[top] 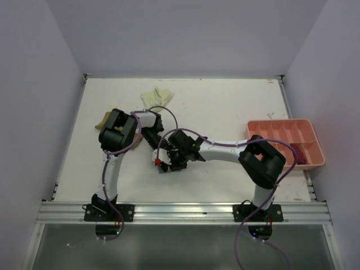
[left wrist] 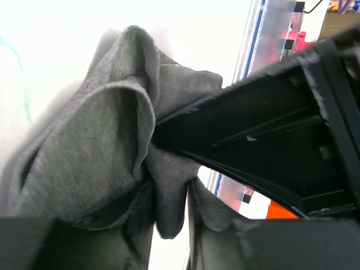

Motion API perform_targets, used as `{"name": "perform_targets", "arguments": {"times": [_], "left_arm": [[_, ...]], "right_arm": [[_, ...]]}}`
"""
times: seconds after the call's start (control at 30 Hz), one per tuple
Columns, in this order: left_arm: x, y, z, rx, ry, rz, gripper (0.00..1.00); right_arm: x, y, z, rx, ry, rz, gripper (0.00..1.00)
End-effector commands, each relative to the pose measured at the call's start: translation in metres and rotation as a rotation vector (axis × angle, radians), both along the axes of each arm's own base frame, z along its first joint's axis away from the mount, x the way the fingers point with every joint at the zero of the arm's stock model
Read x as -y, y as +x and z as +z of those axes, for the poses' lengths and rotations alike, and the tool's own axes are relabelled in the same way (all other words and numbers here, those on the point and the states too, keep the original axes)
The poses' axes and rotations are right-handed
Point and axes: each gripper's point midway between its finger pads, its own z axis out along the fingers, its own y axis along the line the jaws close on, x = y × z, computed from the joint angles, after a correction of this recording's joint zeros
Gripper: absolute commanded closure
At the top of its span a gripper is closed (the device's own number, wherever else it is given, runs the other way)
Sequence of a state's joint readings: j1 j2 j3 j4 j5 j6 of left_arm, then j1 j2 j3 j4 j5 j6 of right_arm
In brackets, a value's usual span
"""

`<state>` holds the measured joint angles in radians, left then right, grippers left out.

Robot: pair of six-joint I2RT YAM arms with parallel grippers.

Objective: Roll the underwear

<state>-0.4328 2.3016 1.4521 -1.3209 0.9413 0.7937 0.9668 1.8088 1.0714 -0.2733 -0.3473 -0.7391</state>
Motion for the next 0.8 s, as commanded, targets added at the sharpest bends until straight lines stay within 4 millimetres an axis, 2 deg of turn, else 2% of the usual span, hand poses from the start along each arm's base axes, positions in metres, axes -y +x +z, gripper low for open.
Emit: {"name": "perform_targets", "arguments": {"times": [0.0, 0.03, 0.1, 0.13, 0.2, 0.23, 0.3, 0.33, 0.37, 0.4, 0.5, 0.53, 0.6, 0.63, 0.67, 0.73, 0.77], "left_arm": [[-0.033, 0.044, -0.067, 0.372, 0.097, -0.145, 0.65], [-0.032, 0.052, -0.053, 0.41, 0.074, -0.112, 0.6], [-0.036, 0.064, -0.04, 0.461, 0.068, -0.072, 0.54], [-0.038, 0.076, -0.022, 0.514, 0.052, -0.034, 0.46], [-0.042, 0.094, -0.001, 0.588, 0.036, 0.019, 0.41], [-0.05, 0.108, 0.019, 0.649, 0.023, 0.066, 0.41], [-0.058, 0.132, 0.041, 0.751, 0.014, 0.133, 0.4], [-0.072, 0.146, 0.061, 0.819, 0.013, 0.193, 0.4], [-0.078, 0.159, 0.07, 0.883, 0.006, 0.224, 0.4], [-0.092, 0.168, 0.092, 0.97, -0.001, 0.262, 0.4], [-0.107, 0.162, 0.101, 1.089, -0.016, 0.245, 0.39], [-0.108, 0.145, 0.104, 1.145, -0.045, 0.197, 0.39], [-0.108, 0.132, 0.107, 1.224, -0.079, 0.156, 0.39], [-0.107, 0.123, 0.121, 1.318, -0.114, 0.11, 0.38], [-0.108, 0.106, 0.105, 1.31, -0.118, 0.087, 0.38], [-0.105, 0.078, 0.097, 1.391, -0.151, -0.02, 0.37], [-0.103, 0.072, 0.095, 1.437, -0.161, -0.058, 0.37]], "right_arm": [[-0.004, -0.018, -0.018, -0.217, 0.012, -0.015, 1.0], [-0.001, -0.014, -0.017, -0.25, 0.01, -0.028, 1.0], [0.0, -0.015, -0.021, -0.328, 0.015, -0.036, 1.0], [0.002, -0.01, -0.019, -0.354, 0.02, -0.047, 1.0], [0.002, -0.012, -0.022, -0.408, 0.023, -0.047, 1.0], [0.004, -0.008, -0.022, -0.426, 0.023, -0.056, 1.0], [0.004, -0.013, -0.027, -0.493, 0.021, -0.053, 1.0], [0.003, -0.01, -0.025, -0.52, 0.021, -0.066, 1.0], [0.003, -0.01, -0.025, -0.545, 0.023, -0.069, 1.0], [-0.002, -0.01, -0.026, -0.589, 0.032, -0.067, 1.0], [-0.002, -0.011, -0.027, -0.689, 0.038, -0.091, 1.0], [-0.002, -0.008, -0.03, -0.721, 0.028, -0.112, 1.0], [-0.004, -0.006, -0.03, -0.763, 0.033, -0.121, 1.0], [-0.004, -0.003, -0.031, -0.798, 0.032, -0.139, 1.0], [-0.006, -0.002, -0.031, -0.818, 0.033, -0.144, 1.0], [-0.009, 0.003, -0.027, -0.867, 0.036, -0.164, 1.0], [-0.008, 0.003, -0.036, -0.895, 0.015, -0.181, 1.0]]}}
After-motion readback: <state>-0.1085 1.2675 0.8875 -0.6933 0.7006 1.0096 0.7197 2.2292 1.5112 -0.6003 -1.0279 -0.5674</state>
